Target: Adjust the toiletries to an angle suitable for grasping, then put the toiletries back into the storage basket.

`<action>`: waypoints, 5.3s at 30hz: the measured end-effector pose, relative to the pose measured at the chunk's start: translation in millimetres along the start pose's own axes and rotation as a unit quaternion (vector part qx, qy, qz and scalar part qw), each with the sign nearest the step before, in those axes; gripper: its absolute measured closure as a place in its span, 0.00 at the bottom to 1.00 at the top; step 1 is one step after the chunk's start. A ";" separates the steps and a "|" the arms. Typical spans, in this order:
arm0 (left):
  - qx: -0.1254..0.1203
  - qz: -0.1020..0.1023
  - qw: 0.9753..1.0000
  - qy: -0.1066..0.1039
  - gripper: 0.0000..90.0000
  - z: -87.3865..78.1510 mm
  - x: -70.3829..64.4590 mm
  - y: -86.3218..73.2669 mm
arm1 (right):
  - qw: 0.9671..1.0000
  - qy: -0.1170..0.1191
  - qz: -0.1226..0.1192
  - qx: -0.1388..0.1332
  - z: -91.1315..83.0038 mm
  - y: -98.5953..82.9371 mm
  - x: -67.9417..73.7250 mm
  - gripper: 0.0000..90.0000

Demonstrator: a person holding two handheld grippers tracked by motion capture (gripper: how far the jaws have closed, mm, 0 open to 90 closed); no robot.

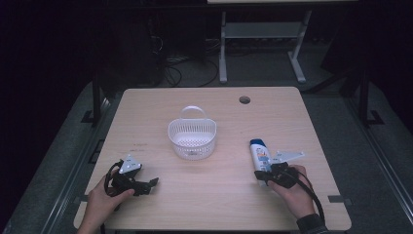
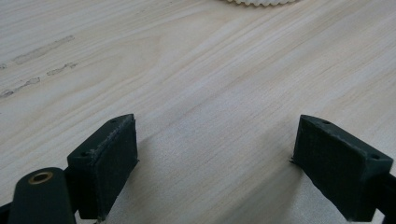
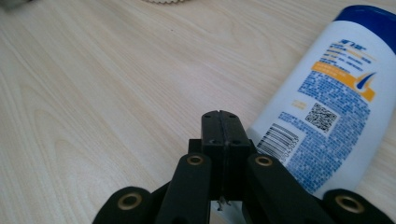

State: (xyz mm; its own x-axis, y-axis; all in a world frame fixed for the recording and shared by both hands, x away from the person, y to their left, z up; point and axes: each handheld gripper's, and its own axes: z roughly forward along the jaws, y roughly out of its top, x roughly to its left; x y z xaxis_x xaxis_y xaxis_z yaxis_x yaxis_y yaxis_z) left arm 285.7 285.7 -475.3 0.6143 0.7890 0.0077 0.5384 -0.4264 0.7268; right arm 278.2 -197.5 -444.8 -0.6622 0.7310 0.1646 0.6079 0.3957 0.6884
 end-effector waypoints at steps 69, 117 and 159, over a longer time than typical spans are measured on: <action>0.003 0.001 1.000 0.000 0.14 -0.3 0.2 0.2 | 0.995 -0.076 0.069 0.006 1.4 51.2 -59.0 0.27; 0.002 0.003 1.000 -0.003 0.14 -0.4 0.7 0.0 | 0.977 -0.103 0.061 0.176 66.1 75.7 -67.0 0.28; 0.002 0.002 1.000 -0.004 0.14 -0.5 0.8 -0.2 | 0.984 -0.125 0.084 0.099 32.0 79.3 -66.2 0.38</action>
State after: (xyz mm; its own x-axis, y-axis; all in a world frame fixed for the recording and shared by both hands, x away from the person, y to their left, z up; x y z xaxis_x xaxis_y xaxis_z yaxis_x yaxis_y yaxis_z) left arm 285.8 286.6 -475.1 0.6208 0.7840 0.0060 0.5375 -0.4312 0.7247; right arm 384.3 -196.8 -423.7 -0.4315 0.8995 0.0690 0.7893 0.3395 0.5116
